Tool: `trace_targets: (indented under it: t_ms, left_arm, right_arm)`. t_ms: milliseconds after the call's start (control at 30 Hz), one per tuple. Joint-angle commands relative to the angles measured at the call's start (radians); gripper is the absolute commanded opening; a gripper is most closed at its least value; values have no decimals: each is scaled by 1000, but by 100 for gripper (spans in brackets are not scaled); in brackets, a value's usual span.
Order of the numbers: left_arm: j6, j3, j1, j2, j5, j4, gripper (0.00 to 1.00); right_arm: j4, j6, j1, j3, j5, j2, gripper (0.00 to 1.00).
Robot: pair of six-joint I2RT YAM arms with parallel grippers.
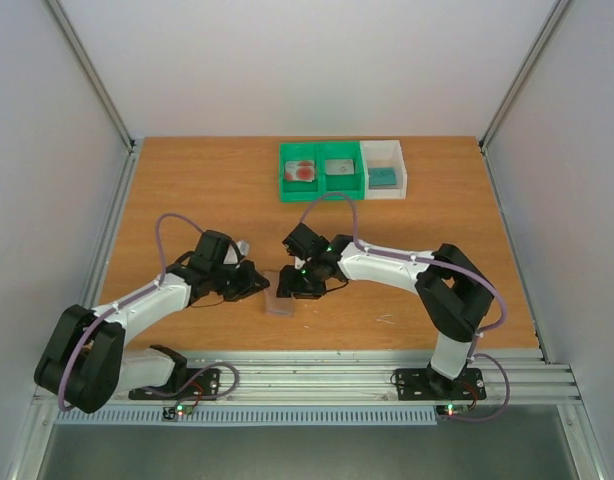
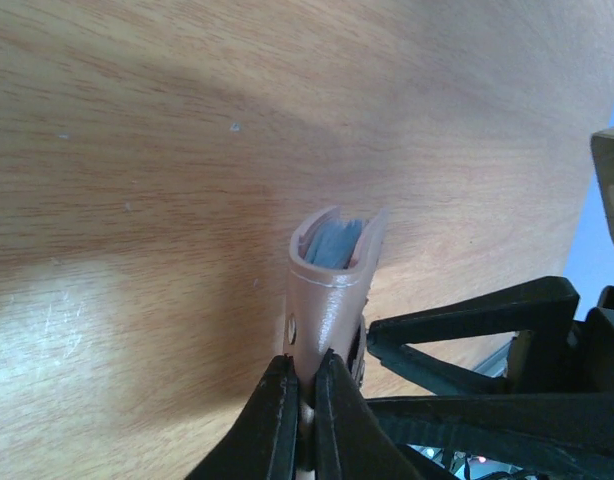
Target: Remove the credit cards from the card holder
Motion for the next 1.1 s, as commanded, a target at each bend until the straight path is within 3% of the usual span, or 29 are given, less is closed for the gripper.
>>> trace_targets:
  t_ms: [0,233,467,767,1067]
  left_arm:
    - [-24,-19,-10,-17,8,53,0]
    - [-46,-33,-15,-30,15,74,0]
    - [-45,-32,-15,-40,10,56,1]
    - [-41,-44,-15,-43,1,50,0]
    - [-36,-47,-15,-23,-22,41,0]
  right_arm:
    - [33,28,15,43,-30,37,50]
    - [14,31,18,47,-12,77,45]
    - [-45,-7,17,23,107,53,29]
    - [-11,-19,16,-10,98,39,2]
    - [-11,-27,17,-34,131,0,1]
